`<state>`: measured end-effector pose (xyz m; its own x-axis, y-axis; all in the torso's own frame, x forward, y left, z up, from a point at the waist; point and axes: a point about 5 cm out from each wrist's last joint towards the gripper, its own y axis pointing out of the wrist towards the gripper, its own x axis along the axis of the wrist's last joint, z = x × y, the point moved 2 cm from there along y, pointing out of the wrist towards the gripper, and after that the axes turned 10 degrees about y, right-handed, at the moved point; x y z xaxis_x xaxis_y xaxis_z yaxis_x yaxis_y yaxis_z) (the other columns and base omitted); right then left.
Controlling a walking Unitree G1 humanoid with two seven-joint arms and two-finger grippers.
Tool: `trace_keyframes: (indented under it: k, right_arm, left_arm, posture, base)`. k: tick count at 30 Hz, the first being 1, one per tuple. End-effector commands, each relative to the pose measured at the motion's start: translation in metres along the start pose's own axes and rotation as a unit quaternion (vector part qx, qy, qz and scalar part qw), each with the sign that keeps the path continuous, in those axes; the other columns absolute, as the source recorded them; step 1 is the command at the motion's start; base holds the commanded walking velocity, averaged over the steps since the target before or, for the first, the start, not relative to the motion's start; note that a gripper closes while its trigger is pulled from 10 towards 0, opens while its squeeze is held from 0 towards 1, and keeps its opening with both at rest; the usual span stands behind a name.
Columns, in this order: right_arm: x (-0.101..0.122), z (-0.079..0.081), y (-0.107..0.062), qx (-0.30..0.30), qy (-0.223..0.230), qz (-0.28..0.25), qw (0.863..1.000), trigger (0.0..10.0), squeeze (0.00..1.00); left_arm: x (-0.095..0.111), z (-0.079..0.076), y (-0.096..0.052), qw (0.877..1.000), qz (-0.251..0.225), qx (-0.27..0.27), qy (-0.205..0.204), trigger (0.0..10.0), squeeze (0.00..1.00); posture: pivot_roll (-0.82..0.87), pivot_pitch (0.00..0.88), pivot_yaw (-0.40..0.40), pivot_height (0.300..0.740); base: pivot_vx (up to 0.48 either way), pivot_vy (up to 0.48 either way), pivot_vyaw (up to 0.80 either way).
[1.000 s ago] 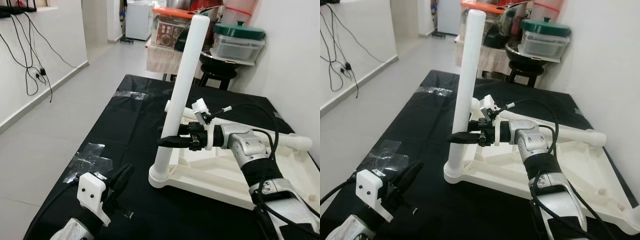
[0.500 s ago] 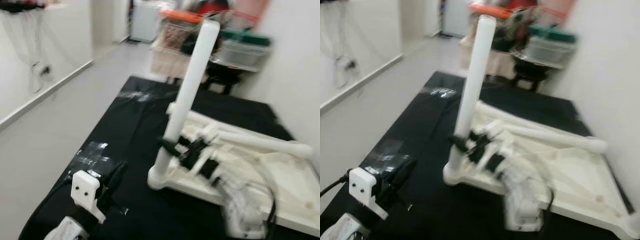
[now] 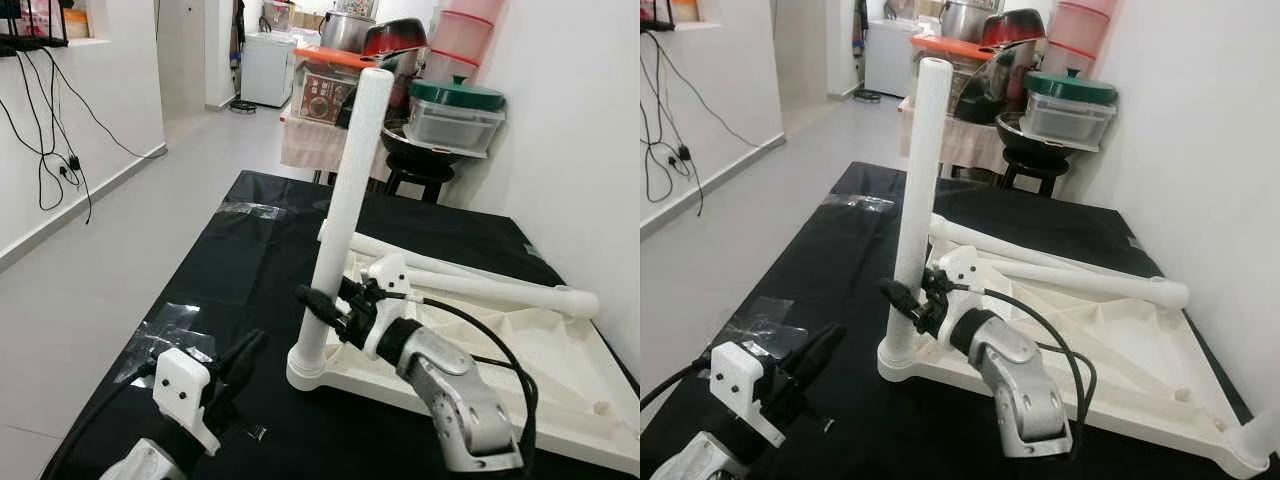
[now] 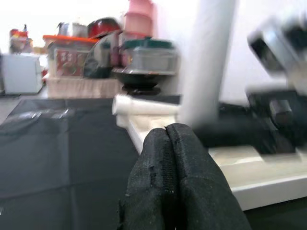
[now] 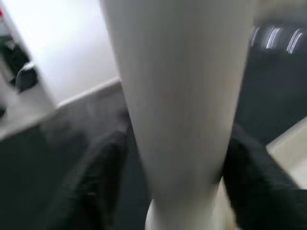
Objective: Building children table
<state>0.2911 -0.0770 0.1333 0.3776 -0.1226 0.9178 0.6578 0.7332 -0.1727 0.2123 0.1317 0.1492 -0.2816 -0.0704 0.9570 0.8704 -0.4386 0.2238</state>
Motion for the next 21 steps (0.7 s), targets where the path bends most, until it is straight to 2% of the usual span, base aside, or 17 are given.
trace_keyframes:
  k: [1, 2, 3, 4, 5, 8, 9, 12, 15, 16, 18, 19, 20, 21]
  right_arm:
    - [0.006, 0.007, 0.0, 0.048, -0.005, 0.003, 0.999, 10.0, 1.0]
    - [0.006, 0.007, 0.0, 0.048, -0.005, 0.003, 0.999, 10.0, 1.0]
    - [0.017, 0.009, -0.001, 0.104, -0.028, -0.003, 0.994, 10.0, 1.0]
    - [0.017, 0.009, -0.001, 0.104, -0.028, -0.003, 0.994, 10.0, 1.0]
    - [0.036, 0.004, -0.006, 0.193, -0.063, 0.002, 0.979, 10.0, 0.65]
    - [0.04, 0.002, -0.007, 0.208, -0.069, 0.004, 0.976, 10.0, 0.65]
    - [0.044, 0.001, -0.008, 0.224, -0.074, 0.009, 0.972, 10.0, 0.0]
    - [0.054, -0.015, 0.013, 0.263, -0.127, 0.066, 0.954, 10.0, 0.0]
    - [0.056, -0.015, 0.017, 0.269, -0.134, 0.074, 0.951, 10.0, 0.0]
    - [0.062, -0.014, 0.02, 0.282, -0.129, 0.071, 0.948, 6.2, 0.0]
    - [0.066, -0.013, 0.021, 0.293, -0.123, 0.069, 0.946, 6.2, 0.0]
    - [0.072, -0.012, 0.022, 0.302, -0.115, 0.066, 0.944, 1.4, 0.0]
    - [0.077, -0.013, 0.022, 0.309, -0.11, 0.064, 0.943, 0.0, 0.0]
    - [0.08, -0.015, 0.021, 0.318, -0.108, 0.063, 0.94, 0.0, 0.0]
  left_arm:
    - [-0.003, -0.002, 0.002, 1.0, 0.003, -0.006, -0.001, 10.0, 0.0]
    - [-0.003, -0.002, 0.002, 1.0, 0.003, -0.006, -0.001, 10.0, 0.0]
    - [-0.003, -0.003, 0.002, 1.0, 0.003, -0.008, -0.002, 10.0, 0.0]
    - [-0.003, -0.003, 0.002, 1.0, 0.003, -0.008, -0.002, 10.0, 0.0]
    - [-0.003, -0.003, 0.003, 1.0, 0.003, -0.011, -0.002, 10.0, 0.0]
    - [-0.003, -0.004, 0.003, 1.0, 0.003, -0.012, -0.002, 10.0, 0.0]
    - [-0.003, -0.004, 0.003, 1.0, 0.002, -0.011, -0.002, 10.0, 0.0]
    - [-0.003, -0.004, 0.003, 1.0, 0.002, -0.007, -0.001, 10.0, 0.0]
    - [-0.003, -0.004, 0.003, 1.0, 0.003, -0.006, -0.001, 10.0, 0.0]
    - [-0.004, -0.004, 0.002, 1.0, 0.004, -0.006, 0.0, 10.0, 0.0]
    - [-0.004, -0.004, 0.002, 1.0, 0.004, -0.007, 0.0, 10.0, 0.0]
    - [-0.004, -0.004, 0.002, 1.0, 0.004, -0.007, -0.001, 10.0, 0.0]
    - [-0.004, -0.004, 0.002, 1.0, 0.004, -0.008, -0.001, 10.0, 0.0]
    - [-0.004, -0.004, 0.002, 1.0, 0.004, -0.008, -0.001, 10.0, 0.0]
  posture:
    - [0.0, 0.0, -0.154, 0.74]
    - [0.0, 0.0, -0.154, 0.74]
    - [0.0, 0.0, -0.154, 0.74]
    - [0.0, 0.0, -0.154, 0.74]
    - [0.01, 0.0, -0.156, 0.74]
    - [0.01, 0.0, -0.156, 0.74]
    - [0.02, 0.0, -0.156, 0.74]
    - [0.03, 0.0, -0.158, 0.74]
    - [0.04, 0.0, -0.155, 0.74]
    - [0.04, 0.0, -0.155, 0.74]
    - [0.04, 0.0, -0.155, 0.74]
    - [0.04, 0.0, -0.155, 0.74]
    - [0.04, 0.0, -0.156, 0.74]
    - [0.04, 0.0, -0.156, 0.74]
  base:
    - [0.0, 0.0, 0.0]
    - [0.0, 0.0, 0.0]
    - [0.0, 0.0, 0.0]
    - [0.0, 0.0, 0.0]
    - [0.0, 0.0, 0.0]
    - [0.0, 0.0, 0.0]
    - [0.0, 0.0, 0.0]
    - [0.0, 0.0, 0.0]
    - [0.0, 0.0, 0.0]
    - [0.0, 0.0, 0.0]
    - [0.0, 0.0, 0.0]
    - [0.0, 0.0, 0.0]
    - [0.0, 0.0, 0.0]
    - [0.0, 0.0, 0.0]
